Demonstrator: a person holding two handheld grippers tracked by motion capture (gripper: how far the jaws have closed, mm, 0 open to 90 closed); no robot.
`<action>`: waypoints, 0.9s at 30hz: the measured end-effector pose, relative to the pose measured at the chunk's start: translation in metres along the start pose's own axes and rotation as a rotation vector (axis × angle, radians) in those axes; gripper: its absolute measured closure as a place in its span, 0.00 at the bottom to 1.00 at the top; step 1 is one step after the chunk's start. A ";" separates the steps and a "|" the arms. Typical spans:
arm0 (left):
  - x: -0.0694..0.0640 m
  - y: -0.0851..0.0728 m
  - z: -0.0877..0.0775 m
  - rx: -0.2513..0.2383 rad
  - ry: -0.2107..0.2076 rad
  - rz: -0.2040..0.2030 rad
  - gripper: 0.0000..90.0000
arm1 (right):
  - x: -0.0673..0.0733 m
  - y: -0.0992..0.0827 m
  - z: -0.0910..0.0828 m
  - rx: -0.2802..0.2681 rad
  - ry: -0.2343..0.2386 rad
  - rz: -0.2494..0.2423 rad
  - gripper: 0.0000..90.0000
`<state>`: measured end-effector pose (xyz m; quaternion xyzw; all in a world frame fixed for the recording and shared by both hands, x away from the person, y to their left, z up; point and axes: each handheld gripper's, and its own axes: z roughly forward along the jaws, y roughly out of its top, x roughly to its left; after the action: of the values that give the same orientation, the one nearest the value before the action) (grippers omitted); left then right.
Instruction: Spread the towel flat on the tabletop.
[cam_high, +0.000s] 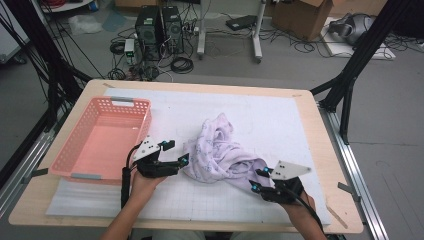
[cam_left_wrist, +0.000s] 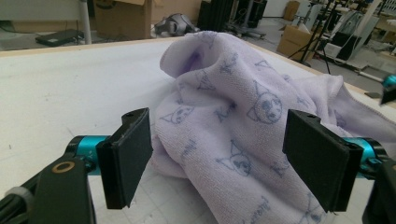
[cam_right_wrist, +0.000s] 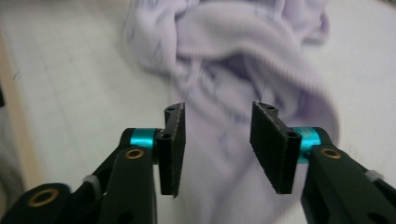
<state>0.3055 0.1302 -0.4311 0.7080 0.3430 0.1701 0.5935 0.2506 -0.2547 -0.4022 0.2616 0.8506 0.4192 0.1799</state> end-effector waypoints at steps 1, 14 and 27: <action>0.000 0.000 0.000 0.001 0.000 0.001 0.27 | -0.001 0.007 0.006 -0.010 0.000 -0.017 0.57; 0.004 0.000 -0.004 -0.003 0.010 -0.006 0.27 | 0.014 0.053 0.092 0.071 0.139 -0.096 0.85; 0.005 0.000 -0.003 -0.010 0.024 -0.001 0.28 | -0.046 0.096 0.061 -0.138 0.024 0.092 0.96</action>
<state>0.3073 0.1363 -0.4313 0.7025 0.3497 0.1801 0.5931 0.3473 -0.1950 -0.3565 0.2825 0.8087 0.4879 0.1677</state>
